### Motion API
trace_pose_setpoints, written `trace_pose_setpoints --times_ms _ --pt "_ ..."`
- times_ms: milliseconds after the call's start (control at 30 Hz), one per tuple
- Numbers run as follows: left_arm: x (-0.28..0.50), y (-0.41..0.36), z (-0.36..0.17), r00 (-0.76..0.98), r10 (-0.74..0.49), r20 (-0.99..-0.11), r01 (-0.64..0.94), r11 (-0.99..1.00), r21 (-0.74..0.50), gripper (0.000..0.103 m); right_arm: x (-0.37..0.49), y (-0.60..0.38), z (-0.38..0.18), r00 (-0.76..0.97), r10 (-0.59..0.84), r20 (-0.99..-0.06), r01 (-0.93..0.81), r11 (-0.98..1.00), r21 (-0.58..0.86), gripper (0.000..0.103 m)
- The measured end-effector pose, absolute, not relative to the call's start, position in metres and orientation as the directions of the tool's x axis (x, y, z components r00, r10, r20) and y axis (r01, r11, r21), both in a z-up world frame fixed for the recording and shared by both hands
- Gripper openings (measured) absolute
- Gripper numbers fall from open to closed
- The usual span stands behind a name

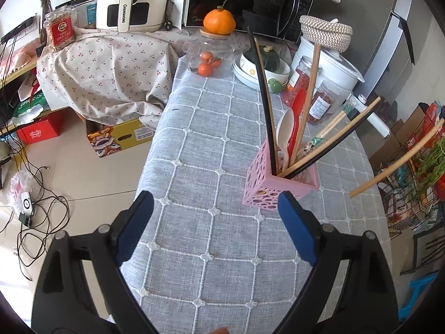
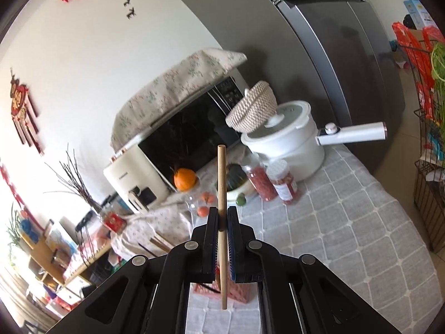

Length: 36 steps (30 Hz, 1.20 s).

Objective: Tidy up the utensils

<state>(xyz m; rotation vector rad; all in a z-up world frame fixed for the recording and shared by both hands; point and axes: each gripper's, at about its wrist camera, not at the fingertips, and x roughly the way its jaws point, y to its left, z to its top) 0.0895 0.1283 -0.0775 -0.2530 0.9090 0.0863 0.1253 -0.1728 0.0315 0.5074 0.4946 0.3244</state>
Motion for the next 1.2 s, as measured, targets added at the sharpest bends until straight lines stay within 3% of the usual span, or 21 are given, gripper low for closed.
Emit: trace_pose_setpoints --times_ms 367,933,967,1100,1200 --pt "0.084 0.151 -0.081 0.592 -0.032 -0.806 -0.198 0.963 -0.184 0.091 0.123 -0.093 0.017 0.905 0.344 -0.252 -0.192 0.857 0.479 0.006" --pt "0.080 0.151 -0.083 0.596 -0.036 -0.802 -0.158 0.974 -0.162 0.091 0.143 -0.047 -0.036 0.892 0.293 -0.345 -0.146 0.907 0.394 0.008" --pt "0.080 0.150 -0.082 0.598 -0.039 -0.800 -0.154 0.975 -0.162 0.091 0.144 -0.049 -0.036 0.887 0.301 -0.349 -0.147 0.903 0.403 0.009" --pt "0.077 0.144 -0.078 0.609 -0.045 -0.792 -0.135 0.978 -0.159 0.091 0.144 -0.062 -0.023 0.873 0.348 -0.341 -0.187 0.886 0.425 0.046" --pt "0.075 0.136 -0.074 0.618 -0.059 -0.784 -0.110 0.981 -0.160 0.091 0.141 -0.072 -0.006 0.863 0.383 -0.330 -0.233 0.881 0.412 0.056"
